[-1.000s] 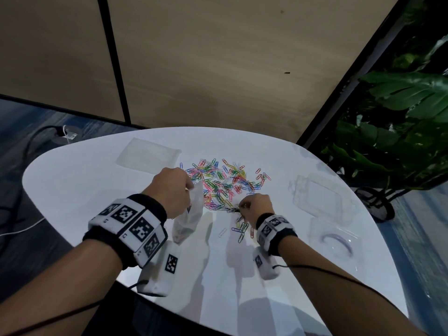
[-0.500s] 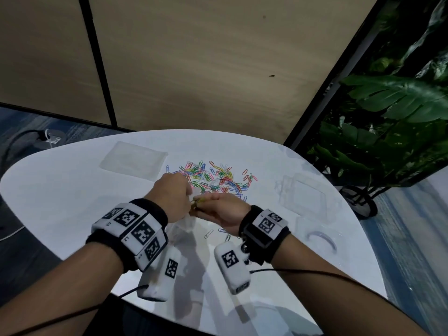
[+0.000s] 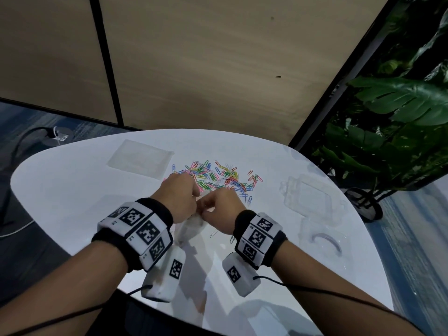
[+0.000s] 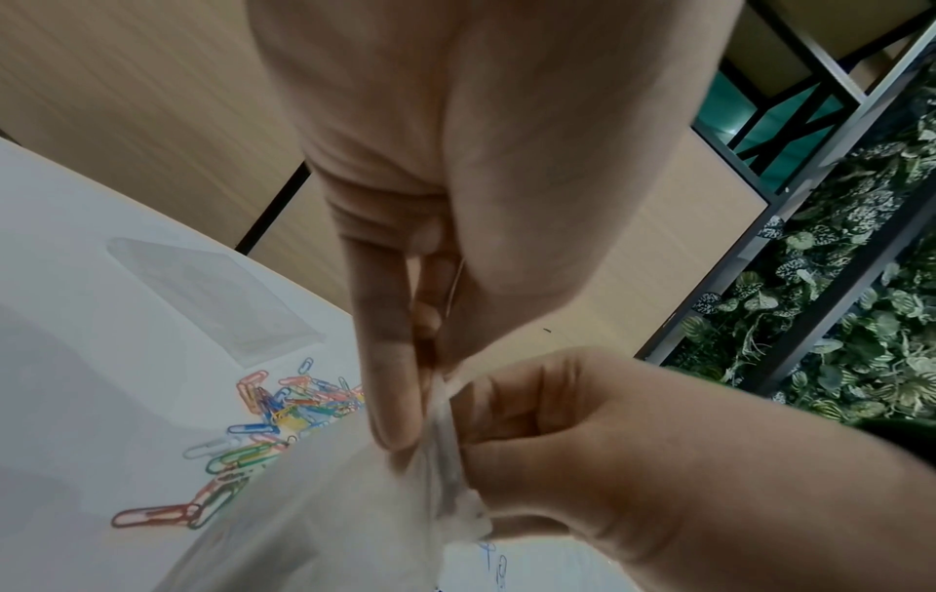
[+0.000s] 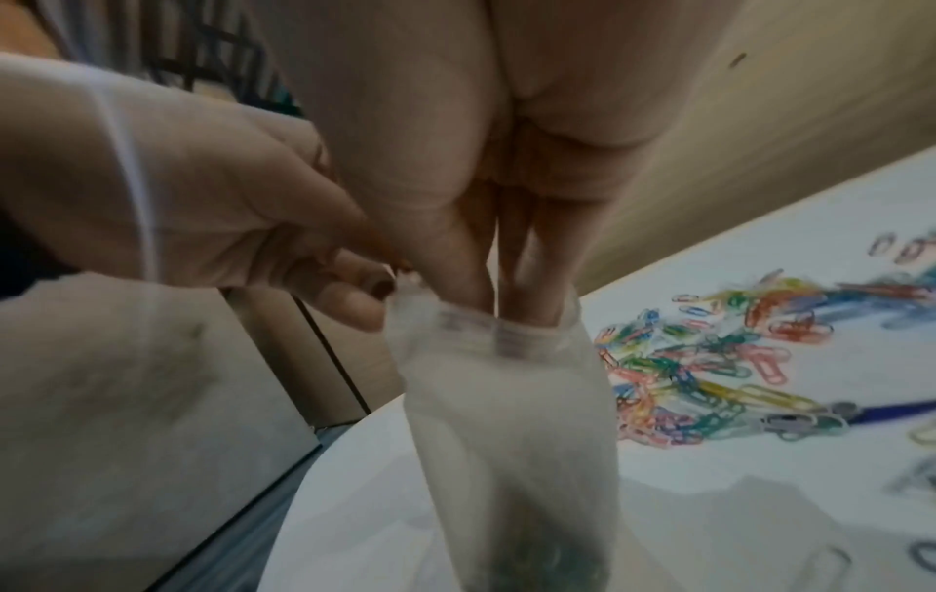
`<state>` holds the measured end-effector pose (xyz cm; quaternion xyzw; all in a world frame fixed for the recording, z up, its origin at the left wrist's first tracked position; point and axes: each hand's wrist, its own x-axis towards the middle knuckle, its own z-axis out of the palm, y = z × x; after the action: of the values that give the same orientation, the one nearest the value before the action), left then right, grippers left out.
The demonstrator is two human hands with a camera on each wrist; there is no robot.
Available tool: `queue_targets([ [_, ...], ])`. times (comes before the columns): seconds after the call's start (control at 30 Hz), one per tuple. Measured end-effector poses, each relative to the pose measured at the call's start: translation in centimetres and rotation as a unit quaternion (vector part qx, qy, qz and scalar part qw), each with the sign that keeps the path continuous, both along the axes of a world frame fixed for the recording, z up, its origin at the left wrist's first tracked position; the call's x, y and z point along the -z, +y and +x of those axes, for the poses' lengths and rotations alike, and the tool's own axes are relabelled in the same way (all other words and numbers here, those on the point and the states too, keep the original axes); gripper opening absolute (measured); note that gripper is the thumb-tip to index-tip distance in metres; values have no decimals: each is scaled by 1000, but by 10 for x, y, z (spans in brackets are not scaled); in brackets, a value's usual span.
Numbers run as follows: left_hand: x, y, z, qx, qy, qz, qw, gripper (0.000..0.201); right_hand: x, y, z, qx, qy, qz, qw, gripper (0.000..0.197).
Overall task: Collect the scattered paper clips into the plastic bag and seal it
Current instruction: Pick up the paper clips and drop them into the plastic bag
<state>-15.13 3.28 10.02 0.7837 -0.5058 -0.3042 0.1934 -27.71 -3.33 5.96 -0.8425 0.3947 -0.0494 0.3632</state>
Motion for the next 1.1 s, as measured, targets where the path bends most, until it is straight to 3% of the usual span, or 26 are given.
queue_targets([
  [0.07,0,0,2,1,-5,2,1000,25,-7,-1,-5,-8,-33,17,999,33],
  [0.13,-1,1,3,-2,-17,0,1000,16,-7,-8,-16,57,-86,47,994,34],
  [0.17,-2,2,4,-4,-18,3,1000,20,-4,-13,-27,94,-87,58,990,29],
  [0.2,-3,3,5,-5,-17,7,1000,24,3,-18,-41,123,-51,64,989,20],
  [0.23,-4,5,7,-7,-18,6,1000,26,12,-21,-56,139,28,69,987,26],
  [0.3,-7,8,11,-2,-26,12,1000,27,41,-19,-91,176,197,121,957,78],
  [0.33,-8,9,13,0,-30,15,999,27,52,-14,-106,205,235,155,938,99],
  [0.4,-10,12,15,4,-43,19,999,21,74,1,-123,237,262,161,922,111],
  [0.5,-10,16,18,-3,-52,24,998,22,95,5,-122,253,271,65,927,96],
  [0.63,-9,20,23,-19,-40,24,999,17,108,-7,-91,282,210,31,936,75],
  [0.73,-8,21,27,-22,-31,25,999,29,105,-21,-62,266,195,-16,944,60],
  [0.83,-6,20,30,-20,-26,22,999,29,101,-35,-37,240,179,-42,953,57],
  [0.97,-4,19,34,-18,-33,24,999,26,104,-49,-9,120,170,-108,972,61],
  [1.1,-1,17,37,-22,-35,22,999,24,113,-54,4,14,199,-207,958,29],
])
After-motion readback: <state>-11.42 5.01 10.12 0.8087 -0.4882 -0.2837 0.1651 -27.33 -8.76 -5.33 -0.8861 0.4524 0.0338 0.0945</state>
